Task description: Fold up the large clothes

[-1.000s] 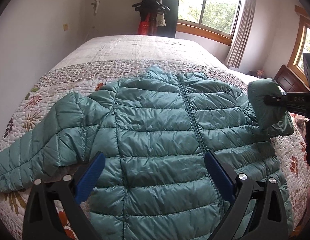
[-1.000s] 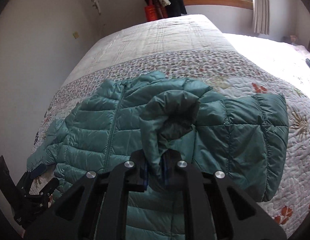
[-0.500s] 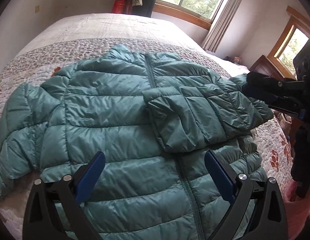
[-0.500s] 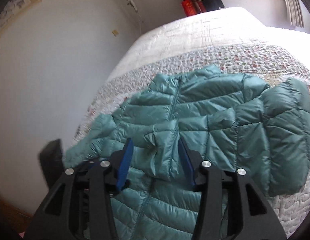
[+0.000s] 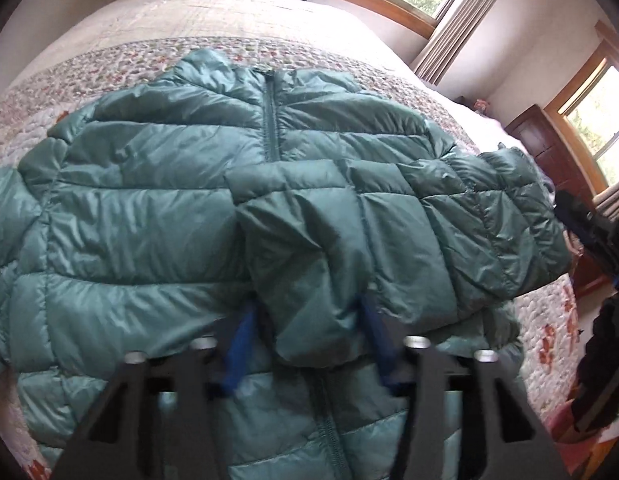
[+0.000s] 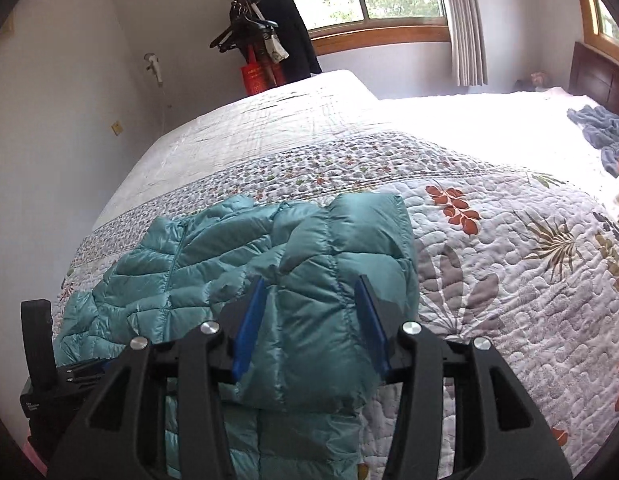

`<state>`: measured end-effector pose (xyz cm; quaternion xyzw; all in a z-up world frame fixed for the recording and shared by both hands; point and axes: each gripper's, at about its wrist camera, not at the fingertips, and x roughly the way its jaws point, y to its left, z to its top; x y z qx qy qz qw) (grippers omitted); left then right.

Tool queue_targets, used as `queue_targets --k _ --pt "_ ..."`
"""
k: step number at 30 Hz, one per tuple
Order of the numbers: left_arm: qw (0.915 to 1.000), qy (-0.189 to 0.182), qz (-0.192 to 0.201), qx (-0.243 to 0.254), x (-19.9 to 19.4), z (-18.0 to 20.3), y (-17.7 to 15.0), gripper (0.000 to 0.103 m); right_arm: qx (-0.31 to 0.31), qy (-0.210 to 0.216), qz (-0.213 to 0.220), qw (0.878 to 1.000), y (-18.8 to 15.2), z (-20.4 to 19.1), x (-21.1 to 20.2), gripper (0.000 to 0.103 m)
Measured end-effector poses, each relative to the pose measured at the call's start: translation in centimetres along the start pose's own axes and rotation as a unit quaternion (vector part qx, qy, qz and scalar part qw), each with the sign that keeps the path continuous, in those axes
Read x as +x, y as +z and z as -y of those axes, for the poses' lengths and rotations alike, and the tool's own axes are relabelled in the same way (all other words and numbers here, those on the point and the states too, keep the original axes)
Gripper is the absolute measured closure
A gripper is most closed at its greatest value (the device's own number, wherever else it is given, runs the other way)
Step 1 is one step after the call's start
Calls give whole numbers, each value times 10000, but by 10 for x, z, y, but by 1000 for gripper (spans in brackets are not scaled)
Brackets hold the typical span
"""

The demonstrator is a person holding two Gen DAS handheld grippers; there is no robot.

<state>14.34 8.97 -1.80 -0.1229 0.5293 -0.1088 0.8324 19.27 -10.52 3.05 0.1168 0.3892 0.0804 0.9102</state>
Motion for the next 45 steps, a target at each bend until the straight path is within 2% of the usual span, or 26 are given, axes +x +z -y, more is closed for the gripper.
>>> queue_targets --k 1,2,4,7,10,13,16,19,23,26,28,30,33,36,38,42,45 --pt "9999 -140 15 -72 -1 -2 1 81 74 71 17 9999 -1 5 -1 57" --pt "9996 -238 62 -156 -3 -4 2 86 136 144 22 9998 -1 10 -2 57" --pt "9991 -245 211 -260 -11 -11 3 89 277 176 64 9994 0 17 -4 57" --pt "9978 -107 560 -352 -36 -27 5 91 415 228 22 9989 2 24 1 57" --pt "9958 214 811 -357 -58 -49 7 91 406 444 -253 9979 -3 21 17 57" --pt "9948 421 820 -426 -65 -70 7 91 284 579 -595 9961 -10 9 39 58" --pt "9953 495 672 -496 -57 -85 7 90 171 388 -899 9950 -20 1 63 59" --pt "9953 636 601 -409 -47 -94 7 88 35 80 -1050 9944 -28 -1 78 61" --pt "9949 742 596 -342 -36 -102 6 79 -43 1 -1126 9936 -34 -2 87 61" --pt "9932 835 709 -393 -47 -104 5 75 -38 -9 -1109 9938 -30 -4 78 59" --pt "9907 894 932 -422 -63 -101 3 75 -35 142 -964 9952 -23 -9 62 60" --pt "9874 936 1226 -360 -84 -93 4 70 0 368 -863 9956 -15 -20 43 60" --pt "9869 796 1397 -137 -98 -69 12 63 -109 514 -961 9940 -6 -46 34 60" --pt "9899 637 1268 50 -87 -45 22 60 -261 452 -1141 9921 -1 -72 47 59" --pt "9909 733 1128 108 -71 -37 25 60 -301 338 -1307 9904 -5 -80 65 59" --pt "9903 1135 796 47 -31 -49 32 60 -289 1 -1467 9888 -20 -81 93 60" --pt "9919 1068 693 26 -17 -62 28 60 -216 110 -1575 9872 -29 -71 110 60"
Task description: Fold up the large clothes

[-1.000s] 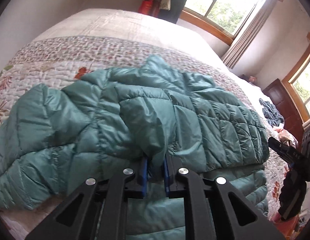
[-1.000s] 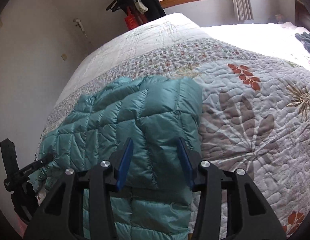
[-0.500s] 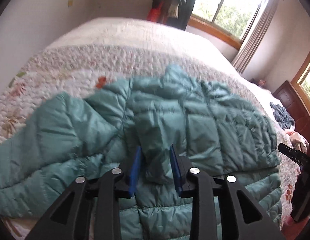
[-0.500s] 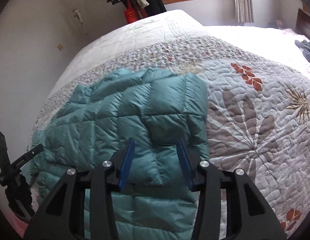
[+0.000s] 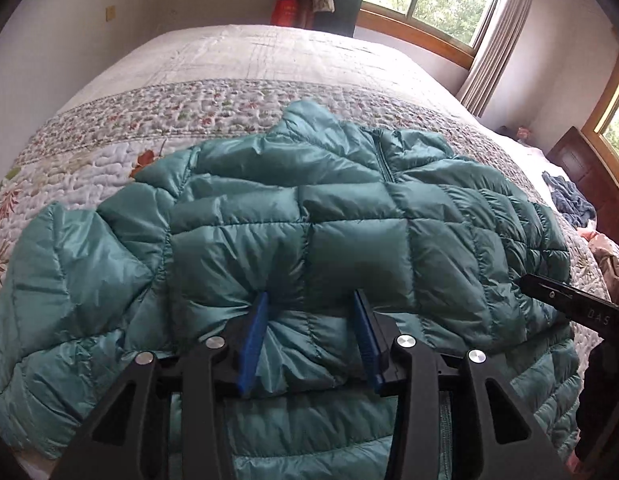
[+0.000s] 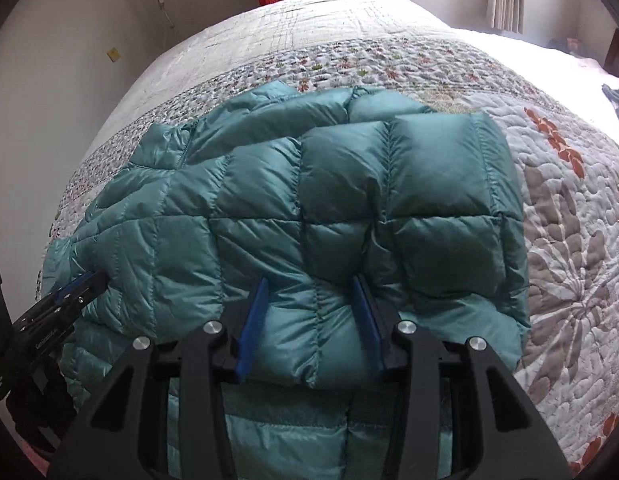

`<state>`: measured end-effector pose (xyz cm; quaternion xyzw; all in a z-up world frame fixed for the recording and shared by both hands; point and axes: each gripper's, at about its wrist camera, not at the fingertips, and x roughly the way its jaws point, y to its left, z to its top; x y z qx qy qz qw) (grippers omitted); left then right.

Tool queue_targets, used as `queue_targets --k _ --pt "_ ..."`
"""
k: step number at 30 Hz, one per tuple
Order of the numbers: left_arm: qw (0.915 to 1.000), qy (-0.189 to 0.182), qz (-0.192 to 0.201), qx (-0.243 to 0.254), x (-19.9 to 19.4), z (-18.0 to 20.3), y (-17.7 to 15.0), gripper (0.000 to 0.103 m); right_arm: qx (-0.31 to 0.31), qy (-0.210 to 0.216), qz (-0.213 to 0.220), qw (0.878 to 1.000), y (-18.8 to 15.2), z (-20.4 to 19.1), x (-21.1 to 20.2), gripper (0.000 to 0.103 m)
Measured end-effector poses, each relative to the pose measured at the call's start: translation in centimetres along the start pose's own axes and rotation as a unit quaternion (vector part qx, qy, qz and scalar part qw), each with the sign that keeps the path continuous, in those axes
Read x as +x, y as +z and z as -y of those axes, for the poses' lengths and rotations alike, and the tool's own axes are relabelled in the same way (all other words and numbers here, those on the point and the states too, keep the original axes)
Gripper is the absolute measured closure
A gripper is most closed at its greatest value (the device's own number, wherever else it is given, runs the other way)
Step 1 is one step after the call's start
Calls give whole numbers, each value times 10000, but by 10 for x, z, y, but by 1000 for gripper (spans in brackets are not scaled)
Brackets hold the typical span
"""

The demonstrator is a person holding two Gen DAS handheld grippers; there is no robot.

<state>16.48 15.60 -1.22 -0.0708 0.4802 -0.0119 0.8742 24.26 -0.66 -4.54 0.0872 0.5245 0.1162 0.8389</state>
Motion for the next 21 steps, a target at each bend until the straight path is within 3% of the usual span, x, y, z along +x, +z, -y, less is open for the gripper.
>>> queue_targets --k 6,8,11,17,21 --pt "10000 48 -50 32 0 -1 -6 60 -3 164 68 9998 -5 3 0 60" --pt "10000 33 24 18 -17 -1 -9 59 -19 380 184 9991 -8 1 -17 54" --pt "9995 -66 285 86 -57 -9 -21 46 -50 676 273 9973 -11 -6 -43 46" --pt "9976 15 556 -403 -132 -72 -73 35 -636 729 219 9951 -37 -44 -72 42" --pt "9900 315 455 -1296 -160 -147 -125 35 -980 831 88 9917 -62 -66 -67 41"
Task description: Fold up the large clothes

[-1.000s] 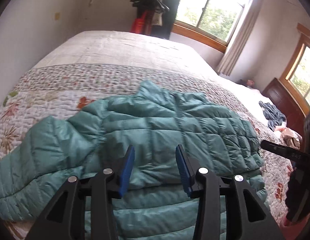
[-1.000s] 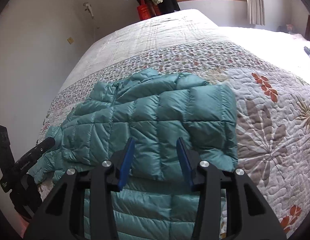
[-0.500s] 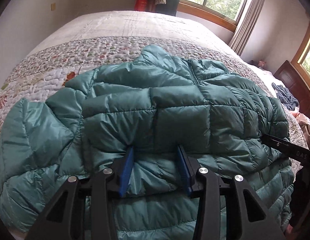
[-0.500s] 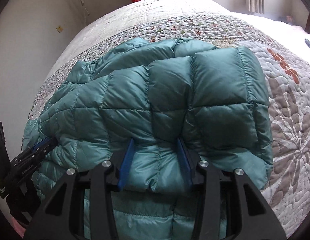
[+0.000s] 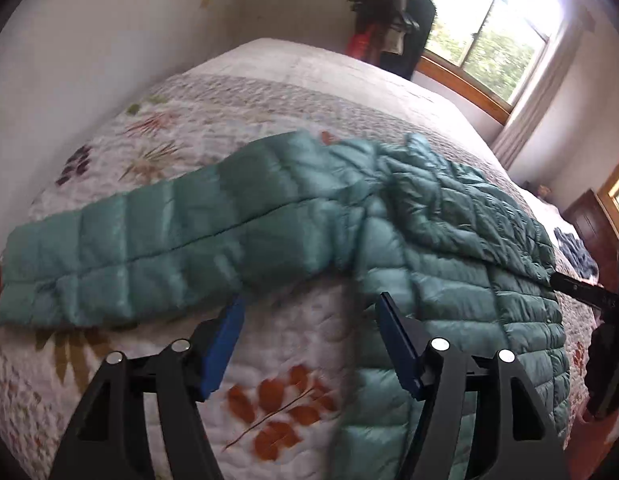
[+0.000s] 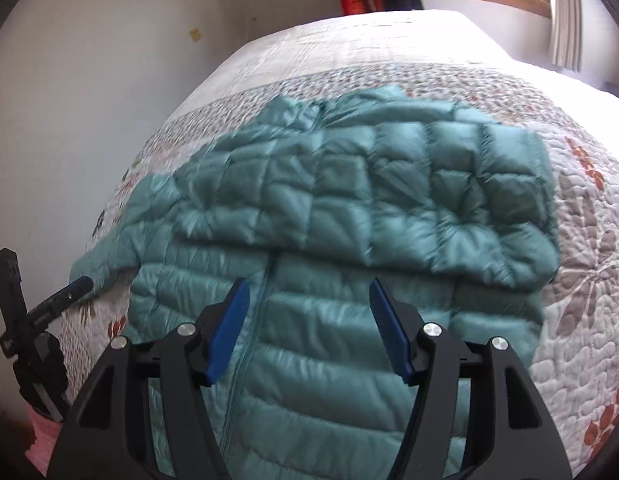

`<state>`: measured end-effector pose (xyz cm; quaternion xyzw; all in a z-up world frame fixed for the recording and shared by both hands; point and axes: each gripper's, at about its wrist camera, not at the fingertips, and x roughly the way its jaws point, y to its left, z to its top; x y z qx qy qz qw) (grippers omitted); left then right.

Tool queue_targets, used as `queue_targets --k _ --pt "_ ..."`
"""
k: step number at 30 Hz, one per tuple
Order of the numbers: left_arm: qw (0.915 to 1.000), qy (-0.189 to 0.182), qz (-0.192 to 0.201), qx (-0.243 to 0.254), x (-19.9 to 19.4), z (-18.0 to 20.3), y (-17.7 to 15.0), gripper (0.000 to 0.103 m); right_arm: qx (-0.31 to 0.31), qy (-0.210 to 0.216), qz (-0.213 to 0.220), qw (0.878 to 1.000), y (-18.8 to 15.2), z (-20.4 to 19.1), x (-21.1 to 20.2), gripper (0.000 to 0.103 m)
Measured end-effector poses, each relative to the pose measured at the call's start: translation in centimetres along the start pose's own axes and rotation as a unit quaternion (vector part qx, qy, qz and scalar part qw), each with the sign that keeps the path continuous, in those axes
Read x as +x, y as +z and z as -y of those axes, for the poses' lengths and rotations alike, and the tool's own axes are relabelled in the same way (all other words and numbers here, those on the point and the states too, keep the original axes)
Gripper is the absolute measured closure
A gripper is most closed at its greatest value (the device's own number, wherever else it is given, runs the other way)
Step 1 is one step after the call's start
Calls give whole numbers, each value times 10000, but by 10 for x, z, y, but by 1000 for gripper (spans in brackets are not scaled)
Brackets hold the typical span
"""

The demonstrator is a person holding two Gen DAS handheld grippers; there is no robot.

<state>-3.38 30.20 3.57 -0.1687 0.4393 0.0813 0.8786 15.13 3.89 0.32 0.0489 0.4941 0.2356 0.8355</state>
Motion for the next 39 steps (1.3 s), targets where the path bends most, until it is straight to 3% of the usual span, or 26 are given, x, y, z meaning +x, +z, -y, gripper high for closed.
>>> queue_targets --k 5,11,14,22,25,26,28,30,34,39 --pt "9913 498 93 -1214 -21 -99 -30 35 -95 86 -86 9999 -13 -9 11 41" --pt "9645 775 419 -2488 -24 -187 -37 35 43 72 -103 9999 -23 -3 19 41" --pt "9533 788 501 -2872 -15 -216 -37 35 128 23 -99 9999 -25 4 22 40" --pt "9416 867 826 -3148 -4 -237 -18 38 177 -5 -170 9997 -25 14 30 40" --pt "9390 1237 810 -3104 -1 -236 -12 57 177 -21 -173 9997 -25 15 31 40" --pt "9378 1284 813 -3120 0 -236 -11 67 185 -23 -178 9997 -25 16 32 40" --pt "9356 1249 849 -3191 0 -239 -10 83 203 -36 -178 9996 -24 16 33 40" --pt "9339 1222 935 -3228 -3 -241 -7 90 218 -31 -172 9996 -25 17 32 40" --pt "9369 1323 1335 -2948 -23 -221 3 98 258 -20 -125 9996 -25 20 27 40" --pt "9470 1235 1820 -2340 -50 -175 24 98 274 -108 -16 9996 -25 22 19 40"
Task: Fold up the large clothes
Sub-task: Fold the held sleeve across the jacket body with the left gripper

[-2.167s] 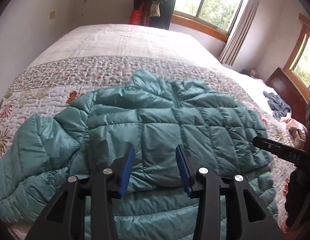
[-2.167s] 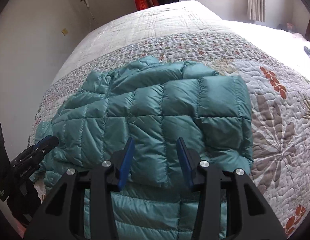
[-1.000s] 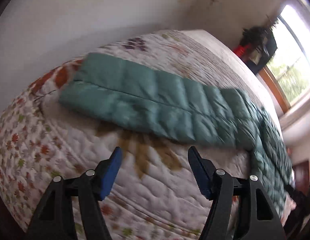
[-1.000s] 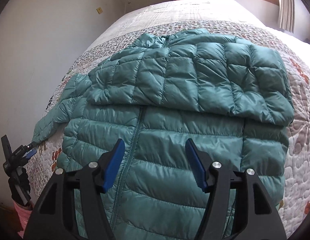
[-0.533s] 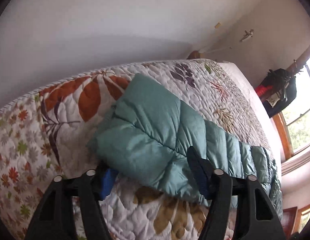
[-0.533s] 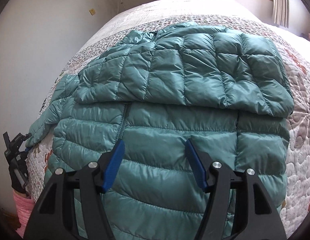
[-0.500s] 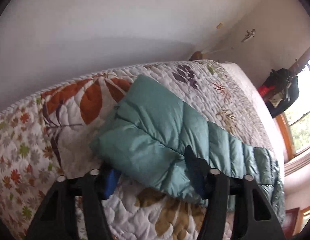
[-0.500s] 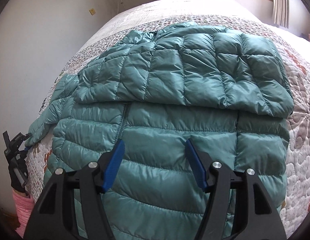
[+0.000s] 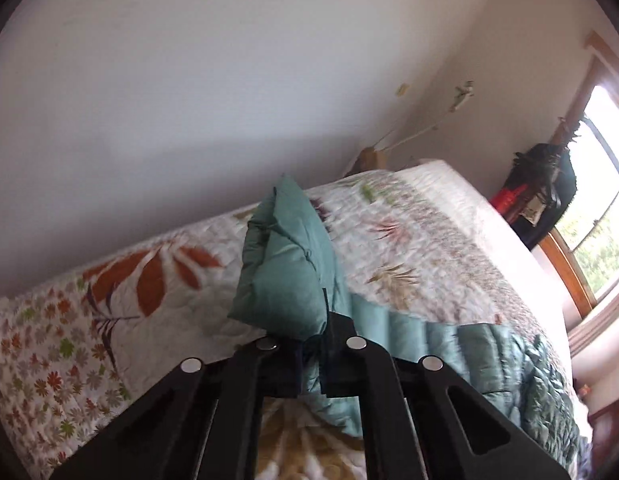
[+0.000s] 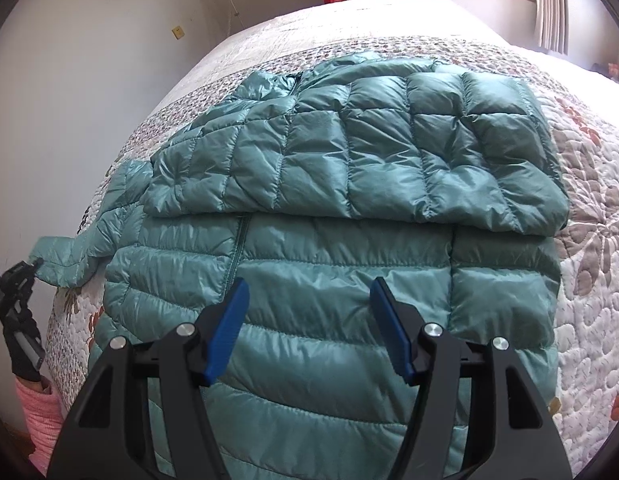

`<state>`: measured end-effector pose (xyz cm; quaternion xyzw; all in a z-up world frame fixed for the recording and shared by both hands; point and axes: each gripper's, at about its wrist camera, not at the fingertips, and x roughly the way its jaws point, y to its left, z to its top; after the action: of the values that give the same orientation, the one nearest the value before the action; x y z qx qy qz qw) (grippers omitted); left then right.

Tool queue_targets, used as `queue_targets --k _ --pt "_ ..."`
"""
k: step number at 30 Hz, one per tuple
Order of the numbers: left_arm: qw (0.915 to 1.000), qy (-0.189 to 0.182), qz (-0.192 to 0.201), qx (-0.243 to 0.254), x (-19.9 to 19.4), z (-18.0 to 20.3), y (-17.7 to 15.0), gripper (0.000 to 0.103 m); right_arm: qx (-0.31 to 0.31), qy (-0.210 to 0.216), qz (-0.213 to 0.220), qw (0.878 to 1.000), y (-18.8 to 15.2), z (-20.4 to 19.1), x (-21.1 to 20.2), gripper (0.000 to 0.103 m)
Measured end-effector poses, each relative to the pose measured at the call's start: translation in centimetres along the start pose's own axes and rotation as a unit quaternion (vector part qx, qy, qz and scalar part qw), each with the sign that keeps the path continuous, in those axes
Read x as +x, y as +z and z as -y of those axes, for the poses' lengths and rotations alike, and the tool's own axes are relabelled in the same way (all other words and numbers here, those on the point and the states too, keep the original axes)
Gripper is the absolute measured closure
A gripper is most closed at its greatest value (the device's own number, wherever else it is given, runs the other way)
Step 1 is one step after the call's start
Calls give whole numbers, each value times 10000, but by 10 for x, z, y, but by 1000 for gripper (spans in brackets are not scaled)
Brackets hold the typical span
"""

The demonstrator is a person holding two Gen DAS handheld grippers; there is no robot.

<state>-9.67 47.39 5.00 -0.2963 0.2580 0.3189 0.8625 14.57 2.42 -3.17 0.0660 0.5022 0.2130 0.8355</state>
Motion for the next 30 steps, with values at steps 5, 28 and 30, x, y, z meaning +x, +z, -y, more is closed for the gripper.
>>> queue_targets --k 5,28,30 --pt "9963 -562 158 632 -21 64 -1 98 71 -32 35 10000 0 5 -4 40" --pt "9195 -2480 -916 2908 -16 334 -162 99 395 -376 429 9976 3 41 -28 40" --pt "9137 -2475 -1112 3025 -5 344 -176 99 413 -426 450 9972 3 43 -28 40"
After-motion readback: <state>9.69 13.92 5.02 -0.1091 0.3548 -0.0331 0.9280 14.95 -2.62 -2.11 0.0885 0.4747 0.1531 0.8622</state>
